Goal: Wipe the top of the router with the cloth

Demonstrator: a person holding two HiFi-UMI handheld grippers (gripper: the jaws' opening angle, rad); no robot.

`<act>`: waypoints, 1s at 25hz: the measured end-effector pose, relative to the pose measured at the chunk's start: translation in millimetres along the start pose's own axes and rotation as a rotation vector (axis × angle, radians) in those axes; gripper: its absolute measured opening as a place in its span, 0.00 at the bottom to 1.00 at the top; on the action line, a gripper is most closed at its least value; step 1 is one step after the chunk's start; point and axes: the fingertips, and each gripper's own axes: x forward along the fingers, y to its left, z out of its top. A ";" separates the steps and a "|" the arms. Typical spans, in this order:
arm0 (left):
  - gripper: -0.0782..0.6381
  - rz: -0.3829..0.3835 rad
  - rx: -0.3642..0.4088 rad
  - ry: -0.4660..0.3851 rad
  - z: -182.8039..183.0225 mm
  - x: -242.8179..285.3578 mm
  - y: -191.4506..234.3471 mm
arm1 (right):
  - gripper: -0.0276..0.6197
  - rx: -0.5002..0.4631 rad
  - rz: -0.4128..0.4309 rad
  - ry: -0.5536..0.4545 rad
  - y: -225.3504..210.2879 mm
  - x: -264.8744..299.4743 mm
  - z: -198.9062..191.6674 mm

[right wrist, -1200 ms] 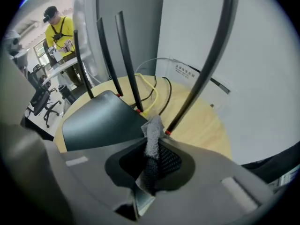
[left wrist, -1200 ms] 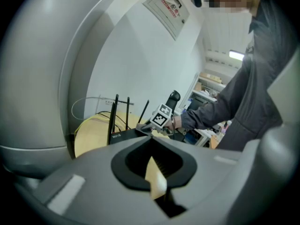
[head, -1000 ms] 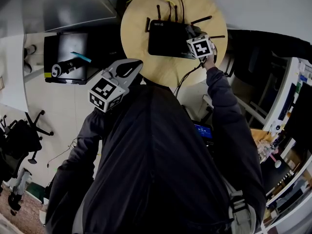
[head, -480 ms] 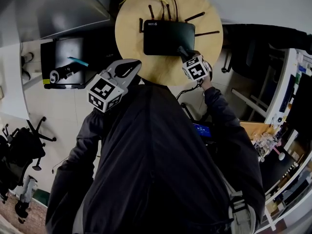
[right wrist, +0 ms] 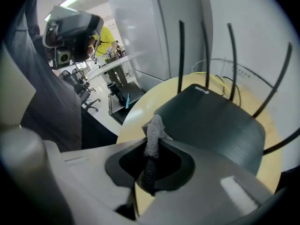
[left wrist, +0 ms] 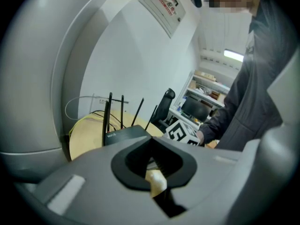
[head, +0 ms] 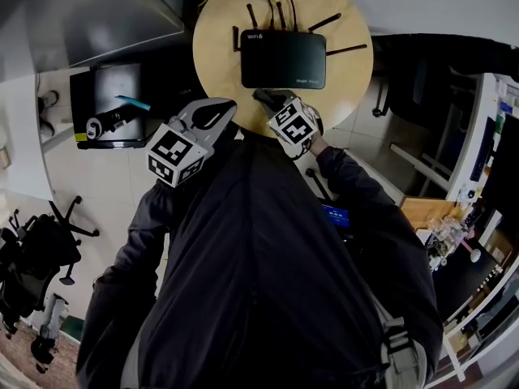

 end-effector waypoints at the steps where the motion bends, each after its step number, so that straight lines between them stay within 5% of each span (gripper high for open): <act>1: 0.10 0.003 0.001 0.000 -0.7 -1.7 0.0 | 0.09 0.010 0.015 0.007 7.9 11.2 3.6; 4: 0.10 0.018 -0.008 0.004 -5.2 -9.8 1.8 | 0.09 0.087 0.032 0.024 17.9 38.9 12.0; 12: 0.10 0.021 -0.016 0.013 -13.1 -16.3 2.4 | 0.09 0.538 -0.015 0.000 -13.5 50.8 -14.4; 25: 0.10 -0.050 0.035 0.035 -1.0 8.2 -7.4 | 0.09 0.737 -0.214 -0.029 -108.8 -28.3 -113.1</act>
